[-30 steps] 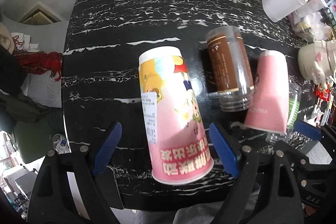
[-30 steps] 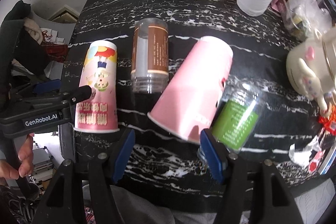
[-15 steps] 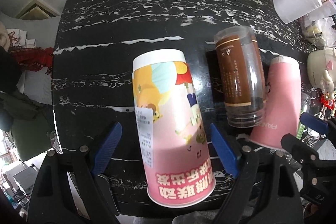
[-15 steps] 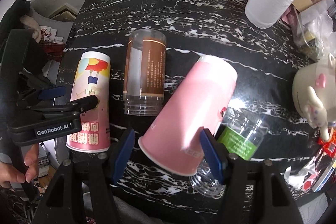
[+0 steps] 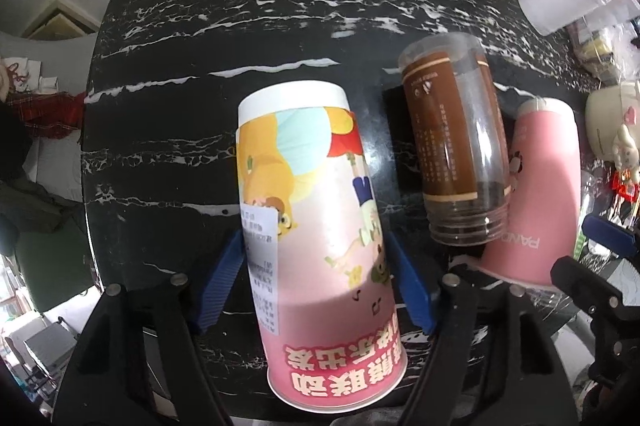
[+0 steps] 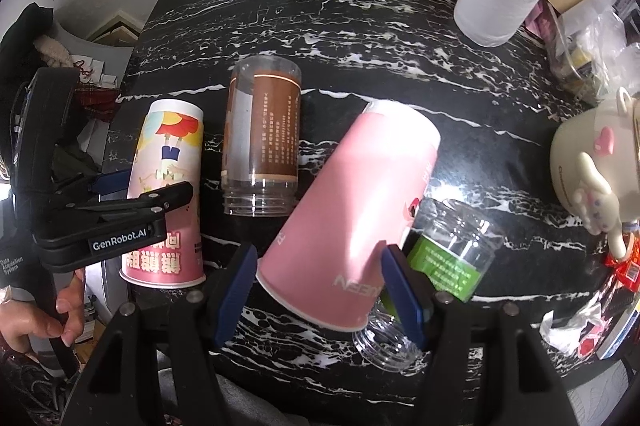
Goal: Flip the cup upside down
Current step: 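Move the right gripper to the cartoon-printed paper cup and close around it, then lift the cartoon-printed cup off the table with the right gripper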
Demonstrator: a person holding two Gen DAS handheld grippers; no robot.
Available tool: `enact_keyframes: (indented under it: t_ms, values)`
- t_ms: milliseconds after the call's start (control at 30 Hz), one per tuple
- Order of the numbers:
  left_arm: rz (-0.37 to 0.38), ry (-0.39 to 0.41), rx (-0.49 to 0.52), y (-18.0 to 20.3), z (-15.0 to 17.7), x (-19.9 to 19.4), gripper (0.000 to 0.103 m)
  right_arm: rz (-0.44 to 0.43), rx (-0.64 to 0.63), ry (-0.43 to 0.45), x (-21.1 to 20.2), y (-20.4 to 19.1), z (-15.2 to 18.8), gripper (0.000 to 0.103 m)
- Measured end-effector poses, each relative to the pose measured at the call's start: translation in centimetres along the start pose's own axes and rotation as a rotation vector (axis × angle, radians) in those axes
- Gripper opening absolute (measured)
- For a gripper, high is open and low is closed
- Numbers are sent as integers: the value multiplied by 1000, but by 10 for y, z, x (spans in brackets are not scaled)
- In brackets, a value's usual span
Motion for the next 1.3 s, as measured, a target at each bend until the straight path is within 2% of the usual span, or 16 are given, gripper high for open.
enact_keyframes:
  t_ms: [533, 933, 1300]
  values:
    - [11, -21, 19, 18, 46, -24, 71, -9, 21, 49, -30, -4, 33, 65]
    - [55, -15, 34, 48, 115, -44, 71, -7, 46, 62, -51, 0, 89, 65]
    - [73, -10, 80, 82, 129, -31, 71, 15, 81, 50, -52, 19, 120, 65]
Point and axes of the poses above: each gripper's, at about its wrist camera, not at the fingertips, and x roughly the way its jaws point, y to its right, z to its underside, the point moved 3 cm from there along x, roughly the way its jaws point, and after that the axes turned 11 degrees about y, right-handed, at the moved point
